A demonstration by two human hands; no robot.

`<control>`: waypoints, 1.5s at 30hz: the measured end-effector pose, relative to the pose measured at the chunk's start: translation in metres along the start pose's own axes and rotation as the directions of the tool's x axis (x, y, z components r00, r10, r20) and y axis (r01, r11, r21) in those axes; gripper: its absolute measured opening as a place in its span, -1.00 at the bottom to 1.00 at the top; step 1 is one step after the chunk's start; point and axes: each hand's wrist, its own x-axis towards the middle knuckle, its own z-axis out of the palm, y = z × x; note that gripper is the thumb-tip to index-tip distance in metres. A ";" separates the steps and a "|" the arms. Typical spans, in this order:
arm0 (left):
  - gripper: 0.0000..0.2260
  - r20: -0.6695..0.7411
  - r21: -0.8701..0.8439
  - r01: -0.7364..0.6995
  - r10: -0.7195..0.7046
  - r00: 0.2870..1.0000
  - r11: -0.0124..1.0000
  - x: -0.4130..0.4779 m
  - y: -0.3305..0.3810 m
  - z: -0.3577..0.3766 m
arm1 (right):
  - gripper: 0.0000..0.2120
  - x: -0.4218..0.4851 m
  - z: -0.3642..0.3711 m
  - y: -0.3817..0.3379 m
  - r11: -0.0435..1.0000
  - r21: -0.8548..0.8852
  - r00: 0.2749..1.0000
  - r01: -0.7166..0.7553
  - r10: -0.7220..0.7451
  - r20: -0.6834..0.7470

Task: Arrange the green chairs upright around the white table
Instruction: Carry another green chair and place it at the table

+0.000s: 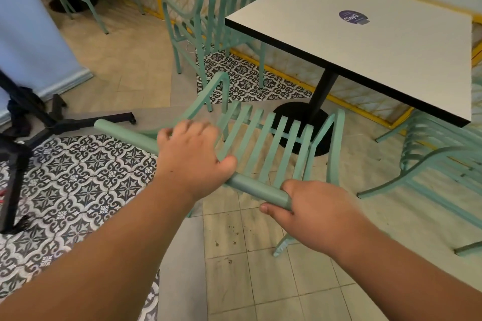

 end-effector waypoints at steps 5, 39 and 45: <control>-0.10 0.003 -0.482 0.502 -0.571 0.821 0.719 -0.021 -0.014 -0.008 | -0.41 -0.001 -0.002 0.002 0.998 0.058 1.000 0.004 -0.005 0.015; -0.41 0.042 -0.549 0.419 -0.477 0.878 0.723 0.054 -0.103 0.003 | -0.51 0.020 0.001 -0.069 0.827 0.559 0.984 -0.058 -0.047 0.171; -0.38 0.046 -0.538 0.414 -0.464 0.884 0.735 0.070 -0.121 0.003 | -0.50 0.028 0.005 -0.094 0.825 0.565 0.993 -0.035 -0.033 0.109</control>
